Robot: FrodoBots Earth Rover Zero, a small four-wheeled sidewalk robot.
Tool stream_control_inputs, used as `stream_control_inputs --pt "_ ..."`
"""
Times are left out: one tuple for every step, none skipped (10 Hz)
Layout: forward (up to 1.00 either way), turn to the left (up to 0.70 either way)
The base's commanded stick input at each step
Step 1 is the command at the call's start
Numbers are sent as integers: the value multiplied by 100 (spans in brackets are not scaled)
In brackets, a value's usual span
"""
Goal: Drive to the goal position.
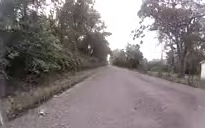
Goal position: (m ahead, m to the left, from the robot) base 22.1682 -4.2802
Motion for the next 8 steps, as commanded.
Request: stream_control_inputs --pt "70 0" --pt "70 0" --pt "70 0" --pt "70 0" --pt "70 0" --pt "70 0" --pt "70 0" --pt "70 0"
